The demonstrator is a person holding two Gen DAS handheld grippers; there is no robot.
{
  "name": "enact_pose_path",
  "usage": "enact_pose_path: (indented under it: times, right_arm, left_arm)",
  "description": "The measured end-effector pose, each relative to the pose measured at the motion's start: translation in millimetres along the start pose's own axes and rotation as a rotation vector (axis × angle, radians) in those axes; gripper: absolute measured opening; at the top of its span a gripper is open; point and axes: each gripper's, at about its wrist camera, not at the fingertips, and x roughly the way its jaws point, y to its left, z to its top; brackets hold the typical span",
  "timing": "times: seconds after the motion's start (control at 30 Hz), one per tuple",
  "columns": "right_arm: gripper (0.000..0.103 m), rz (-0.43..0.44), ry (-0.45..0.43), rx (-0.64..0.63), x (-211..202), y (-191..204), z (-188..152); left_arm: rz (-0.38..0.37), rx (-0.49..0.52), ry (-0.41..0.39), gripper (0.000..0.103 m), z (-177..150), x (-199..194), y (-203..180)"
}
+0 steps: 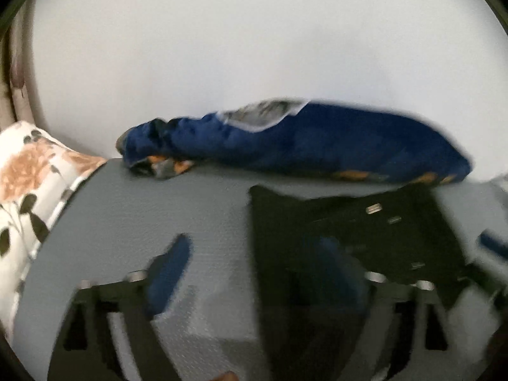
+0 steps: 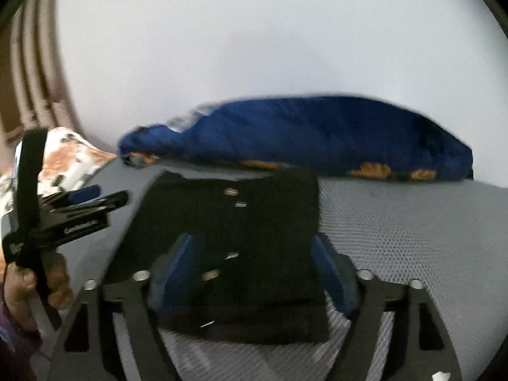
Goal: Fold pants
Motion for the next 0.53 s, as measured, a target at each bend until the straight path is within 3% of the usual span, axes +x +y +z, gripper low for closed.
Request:
enact_pose_path:
  times: [0.07, 0.13, 0.3, 0.53]
  right_arm:
    - [0.079, 0.030, -0.023, -0.004, -13.6, 13.0, -3.1]
    - [0.080, 0.049, -0.012, -0.008, -17.5, 21.4, -6.2]
    - [0.080, 0.073, 0.038, -0.002, -21.1, 31.3, -22.8]
    - [0.084, 0.040, 0.025, 0.045, -39.0, 25.5, -22.1]
  left_arm:
    - [-0.019, 0.006, -0.057, 0.092, 7.4, -8.4, -13.5]
    - [-0.013, 0.030, -0.094, 0.103, 13.6, -14.9, -21.5]
    - [-0.107, 0.000, -0.148, 0.103, 13.2, -44.5, -30.8]
    - [-0.030, 0.026, -0.138, 0.103, 10.9, -64.1, -39.7]
